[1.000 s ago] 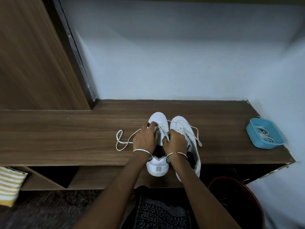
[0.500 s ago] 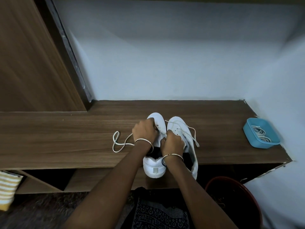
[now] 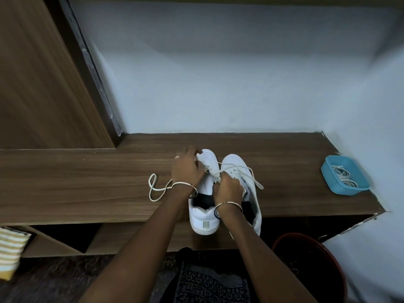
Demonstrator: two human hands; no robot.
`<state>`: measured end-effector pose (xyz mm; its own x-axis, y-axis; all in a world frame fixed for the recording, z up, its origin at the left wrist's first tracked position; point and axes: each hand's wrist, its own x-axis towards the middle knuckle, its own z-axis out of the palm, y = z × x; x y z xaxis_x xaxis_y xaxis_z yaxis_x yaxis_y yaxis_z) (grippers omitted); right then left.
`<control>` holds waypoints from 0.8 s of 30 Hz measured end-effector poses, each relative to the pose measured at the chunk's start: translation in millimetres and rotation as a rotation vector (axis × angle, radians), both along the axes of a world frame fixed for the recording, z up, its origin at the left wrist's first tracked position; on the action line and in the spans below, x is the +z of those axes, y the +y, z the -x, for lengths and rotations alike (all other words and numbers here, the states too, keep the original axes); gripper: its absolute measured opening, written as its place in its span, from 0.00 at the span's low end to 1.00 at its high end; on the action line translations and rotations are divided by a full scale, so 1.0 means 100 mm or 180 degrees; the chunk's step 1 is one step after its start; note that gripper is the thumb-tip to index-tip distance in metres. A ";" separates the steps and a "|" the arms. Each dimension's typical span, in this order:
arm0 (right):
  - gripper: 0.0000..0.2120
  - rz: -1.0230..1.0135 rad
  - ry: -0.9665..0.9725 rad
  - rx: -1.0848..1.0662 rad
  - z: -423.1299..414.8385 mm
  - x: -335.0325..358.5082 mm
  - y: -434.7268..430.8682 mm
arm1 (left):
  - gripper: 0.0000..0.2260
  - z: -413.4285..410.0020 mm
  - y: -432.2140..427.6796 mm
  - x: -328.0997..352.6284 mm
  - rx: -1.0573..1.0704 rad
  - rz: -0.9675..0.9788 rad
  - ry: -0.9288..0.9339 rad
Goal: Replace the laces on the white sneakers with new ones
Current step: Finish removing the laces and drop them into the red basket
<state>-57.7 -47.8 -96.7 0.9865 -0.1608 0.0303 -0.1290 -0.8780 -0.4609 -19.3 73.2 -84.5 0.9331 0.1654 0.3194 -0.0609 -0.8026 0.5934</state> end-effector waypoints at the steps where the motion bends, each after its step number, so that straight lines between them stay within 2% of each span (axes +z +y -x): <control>1: 0.09 -0.0003 0.0007 -0.0004 -0.01 0.00 0.00 | 0.11 -0.01 -0.01 0.01 -0.0225 -0.0419 -0.0052; 3: 0.09 -0.0015 0.0020 0.0001 0.00 0.00 0.00 | 0.10 -0.02 -0.04 0.04 -0.0458 -0.1374 0.0231; 5: 0.09 -0.0038 0.0017 -0.0014 0.00 -0.01 -0.01 | 0.11 -0.04 -0.04 0.01 -0.0490 -0.2020 0.0448; 8: 0.08 -0.0080 0.0009 -0.0056 -0.01 -0.01 -0.01 | 0.10 -0.03 -0.03 0.00 -0.0484 -0.2351 0.0362; 11: 0.08 -0.0102 0.0027 -0.0064 -0.02 -0.01 -0.01 | 0.04 -0.01 -0.03 -0.02 -0.0389 -0.2584 0.0252; 14: 0.08 -0.0093 0.0016 -0.0055 -0.01 -0.01 -0.01 | 0.03 -0.01 -0.02 -0.06 -0.0388 -0.2553 -0.0032; 16: 0.08 -0.0129 0.0000 -0.0060 -0.01 -0.01 -0.01 | 0.06 -0.01 -0.03 -0.07 -0.0300 -0.2191 -0.0101; 18: 0.08 -0.0157 -0.0015 -0.0063 -0.01 -0.02 -0.02 | 0.10 0.01 -0.02 -0.06 0.0056 -0.1425 -0.0016; 20: 0.08 -0.0156 -0.0045 -0.0060 -0.01 -0.03 -0.02 | 0.09 0.06 0.05 -0.03 0.0621 -0.0450 -0.0035; 24: 0.10 -0.0070 -0.0040 -0.0013 -0.01 -0.04 -0.02 | 0.07 0.06 0.35 -0.12 0.1974 0.2193 0.0102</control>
